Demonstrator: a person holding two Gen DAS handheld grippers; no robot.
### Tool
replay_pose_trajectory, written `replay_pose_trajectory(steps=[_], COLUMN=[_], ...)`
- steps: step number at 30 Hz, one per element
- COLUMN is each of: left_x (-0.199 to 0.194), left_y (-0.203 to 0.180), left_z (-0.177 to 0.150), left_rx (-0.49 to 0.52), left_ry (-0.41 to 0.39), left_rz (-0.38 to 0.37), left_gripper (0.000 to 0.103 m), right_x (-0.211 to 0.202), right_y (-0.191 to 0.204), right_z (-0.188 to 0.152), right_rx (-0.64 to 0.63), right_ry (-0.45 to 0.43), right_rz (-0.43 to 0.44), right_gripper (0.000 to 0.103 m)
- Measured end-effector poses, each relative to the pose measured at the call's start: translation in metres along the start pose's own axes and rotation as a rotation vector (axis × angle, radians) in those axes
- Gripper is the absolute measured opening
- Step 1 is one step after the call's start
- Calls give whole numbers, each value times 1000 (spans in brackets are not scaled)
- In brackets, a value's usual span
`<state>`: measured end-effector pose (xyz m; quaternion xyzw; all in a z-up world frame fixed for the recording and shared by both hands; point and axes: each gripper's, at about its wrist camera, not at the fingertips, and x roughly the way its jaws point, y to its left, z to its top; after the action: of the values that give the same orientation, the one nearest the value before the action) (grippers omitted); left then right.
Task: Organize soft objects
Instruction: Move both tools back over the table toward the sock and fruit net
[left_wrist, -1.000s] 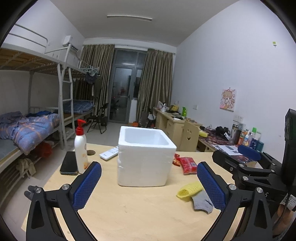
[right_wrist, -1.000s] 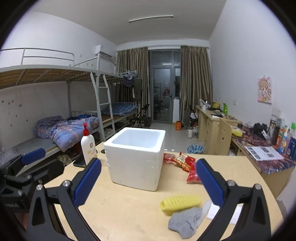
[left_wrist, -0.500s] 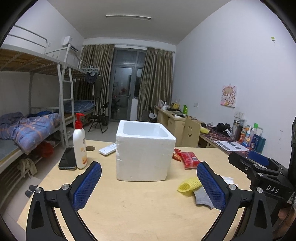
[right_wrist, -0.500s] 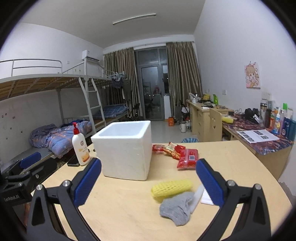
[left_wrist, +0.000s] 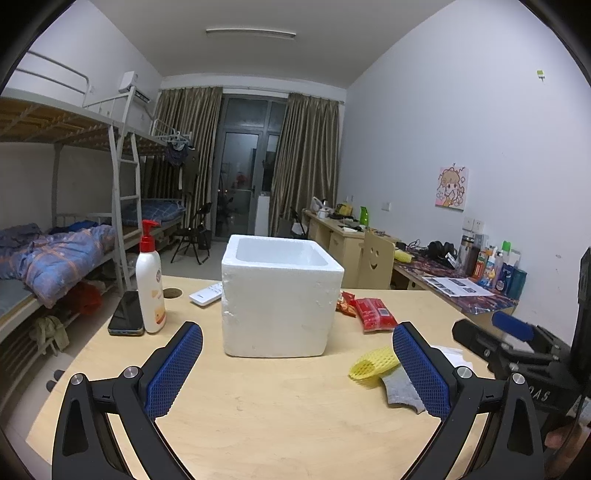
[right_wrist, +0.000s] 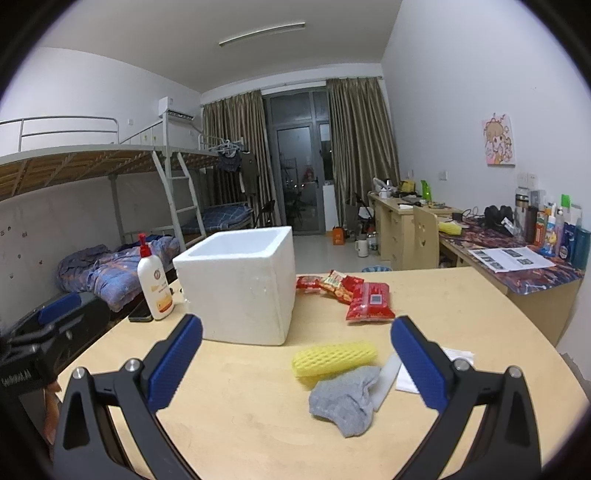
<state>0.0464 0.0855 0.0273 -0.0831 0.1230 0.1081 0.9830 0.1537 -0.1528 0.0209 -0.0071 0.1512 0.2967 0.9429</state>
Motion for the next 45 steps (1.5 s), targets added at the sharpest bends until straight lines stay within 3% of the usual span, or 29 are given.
replay_pose_trajectory(steps=[14,31,45], left_x=[18,59,91], left_y=[-14,-64,-100], left_z=[-1,-15,-23], left_rx=[12,49,107], left_ry=[23,96,180], left_rz=[-41,-206,-255], left_gripper=[103,103,103], right_x=[-1,-20,-8], right_y=[-22,-71,-95], right_z=[-5,-18,-25], right_rx=[24,76,87], right_ry=[12,44,99], right_rz=[-47,-252,-295], right_gripper=[103,103,103])
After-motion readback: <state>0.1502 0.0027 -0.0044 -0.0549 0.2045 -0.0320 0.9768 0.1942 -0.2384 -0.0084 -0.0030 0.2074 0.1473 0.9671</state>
